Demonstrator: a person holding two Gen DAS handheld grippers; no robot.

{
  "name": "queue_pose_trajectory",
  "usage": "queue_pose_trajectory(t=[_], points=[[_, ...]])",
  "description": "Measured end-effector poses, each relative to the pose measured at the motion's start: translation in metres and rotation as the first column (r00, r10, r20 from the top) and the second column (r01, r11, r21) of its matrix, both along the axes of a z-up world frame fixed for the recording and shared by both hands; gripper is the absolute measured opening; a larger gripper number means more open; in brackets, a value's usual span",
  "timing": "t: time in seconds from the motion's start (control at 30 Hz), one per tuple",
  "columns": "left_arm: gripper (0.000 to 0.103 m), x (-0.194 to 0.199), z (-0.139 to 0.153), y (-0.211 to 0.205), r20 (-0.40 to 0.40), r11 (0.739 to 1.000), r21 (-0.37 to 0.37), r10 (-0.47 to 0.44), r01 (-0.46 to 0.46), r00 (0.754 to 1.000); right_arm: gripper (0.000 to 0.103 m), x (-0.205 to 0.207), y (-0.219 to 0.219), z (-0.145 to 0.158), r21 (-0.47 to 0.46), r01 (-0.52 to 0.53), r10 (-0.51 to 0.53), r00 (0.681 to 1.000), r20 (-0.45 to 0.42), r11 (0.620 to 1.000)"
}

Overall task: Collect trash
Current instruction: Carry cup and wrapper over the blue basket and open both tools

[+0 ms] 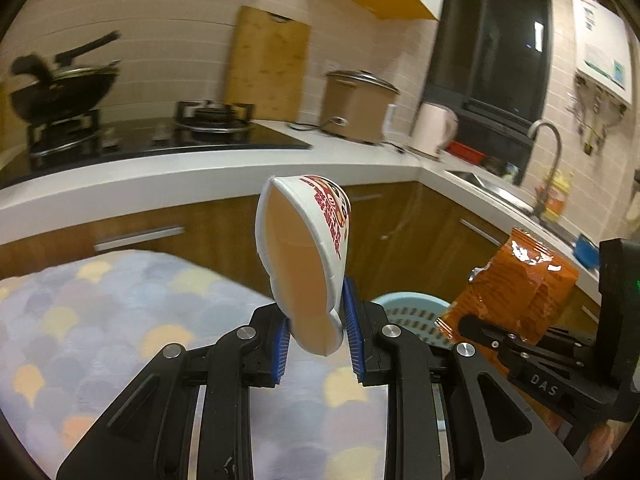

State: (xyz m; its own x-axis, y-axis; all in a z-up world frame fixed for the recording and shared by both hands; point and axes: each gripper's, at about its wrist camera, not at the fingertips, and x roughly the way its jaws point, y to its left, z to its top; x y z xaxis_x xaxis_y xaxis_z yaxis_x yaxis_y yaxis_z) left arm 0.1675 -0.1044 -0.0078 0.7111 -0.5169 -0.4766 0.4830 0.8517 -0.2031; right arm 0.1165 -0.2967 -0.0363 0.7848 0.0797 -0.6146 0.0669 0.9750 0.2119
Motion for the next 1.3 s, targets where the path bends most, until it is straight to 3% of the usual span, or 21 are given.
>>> queue_pose_trajectory(t=[0.23,0.33,0.57,0.87,1.17,1.2,1.23,1.3], points=[[0.023,-0.005,-0.011,-0.059,-0.025,0.996,0.029,-0.085,0.086,0.996,0.005,-0.017,-0.054,-0.021,0.085,0.071,-0.069,0.997,-0.027,0.994],[0.023,-0.005,-0.020,-0.082,-0.048,0.992,0.042,-0.118,0.120,0.992,0.005,-0.018,-0.068,-0.030,0.079,0.099,-0.094,0.994,-0.056,0.992],[0.023,0.003,-0.050,-0.121,-0.154,0.983,0.041,-0.170,0.178,0.973,0.005,-0.018,-0.098,-0.063,0.138,0.143,-0.123,0.982,-0.143,0.980],[0.024,0.010,-0.072,-0.147,-0.211,0.977,0.091,-0.170,0.192,0.963,0.005,-0.010,-0.115,-0.082,0.179,0.158,-0.120,0.971,-0.205,0.971],[0.024,0.013,-0.076,-0.149,-0.232,0.977,0.105,-0.156,0.184,0.960,0.006,-0.007,-0.111,-0.089,0.172,0.148,-0.104,0.965,-0.242,0.974],[0.029,0.013,-0.076,-0.148,-0.232,0.978,0.104,-0.152,0.180,0.961,0.006,-0.006,-0.111,-0.089,0.170,0.145,-0.101,0.964,-0.246,0.975],[0.049,0.013,-0.075,-0.146,-0.235,0.980,0.103,-0.142,0.170,0.962,0.008,-0.006,-0.110,-0.089,0.166,0.144,-0.099,0.963,-0.250,0.976],[0.065,0.014,-0.074,-0.142,-0.229,0.986,0.091,-0.119,0.142,0.966,0.013,0.000,-0.108,-0.089,0.157,0.143,-0.100,0.962,-0.253,0.977]])
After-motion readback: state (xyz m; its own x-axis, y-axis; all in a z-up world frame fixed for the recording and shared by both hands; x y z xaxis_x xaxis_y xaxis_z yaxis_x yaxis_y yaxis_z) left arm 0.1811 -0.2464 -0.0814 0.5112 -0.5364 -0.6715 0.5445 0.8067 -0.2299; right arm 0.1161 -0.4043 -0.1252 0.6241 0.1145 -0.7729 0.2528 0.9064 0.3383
